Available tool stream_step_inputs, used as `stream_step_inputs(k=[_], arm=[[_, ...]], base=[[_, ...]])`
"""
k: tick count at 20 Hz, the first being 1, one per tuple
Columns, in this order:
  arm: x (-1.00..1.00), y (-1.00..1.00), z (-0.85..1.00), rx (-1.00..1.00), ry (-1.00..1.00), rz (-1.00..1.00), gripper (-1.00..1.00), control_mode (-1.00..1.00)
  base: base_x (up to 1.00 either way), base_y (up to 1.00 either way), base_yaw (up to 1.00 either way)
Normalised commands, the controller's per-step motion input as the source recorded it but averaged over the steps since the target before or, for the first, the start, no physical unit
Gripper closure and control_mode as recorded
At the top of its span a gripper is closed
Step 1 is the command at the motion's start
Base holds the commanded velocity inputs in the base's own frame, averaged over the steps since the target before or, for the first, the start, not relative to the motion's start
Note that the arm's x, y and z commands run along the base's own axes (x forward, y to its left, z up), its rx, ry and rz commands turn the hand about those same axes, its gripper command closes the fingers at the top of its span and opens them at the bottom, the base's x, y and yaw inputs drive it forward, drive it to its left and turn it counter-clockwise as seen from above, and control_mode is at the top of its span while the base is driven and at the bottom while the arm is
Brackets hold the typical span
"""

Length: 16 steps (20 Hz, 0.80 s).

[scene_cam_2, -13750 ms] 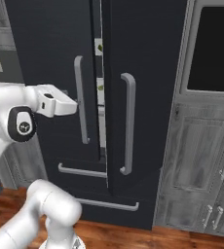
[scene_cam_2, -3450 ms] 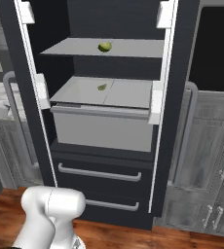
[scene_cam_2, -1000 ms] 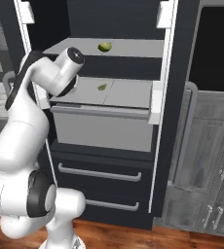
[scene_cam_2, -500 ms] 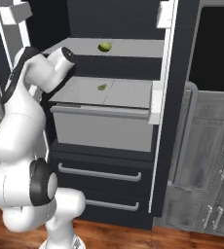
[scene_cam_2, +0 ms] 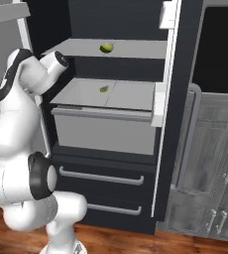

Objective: Take the lemon wedge from the fridge and place it on the plate with fish on the dining counter.

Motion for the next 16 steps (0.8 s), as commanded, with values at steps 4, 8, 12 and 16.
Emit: stream_step_inputs(k=[4, 8, 12, 16], arm=[[-1.00, -0.83, 0.14, -0.01, 0.00, -0.42, -1.00, -1.00], [-1.00, -0.54, 0.07, -0.10, 0.00, -0.50, -1.00, -1.00], [-0.99, -0.41, 0.04, -0.20, 0.01, -0.52, -1.00, -1.00], [-0.73, -0.66, 0.46, -0.17, 0.25, -0.47, -1.00, -1.00]], base=[[0.00, 0.00, 0.00], [0.00, 0.00, 0.00], [0.00, 0.00, 0.00], [0.00, 0.00, 0.00]])
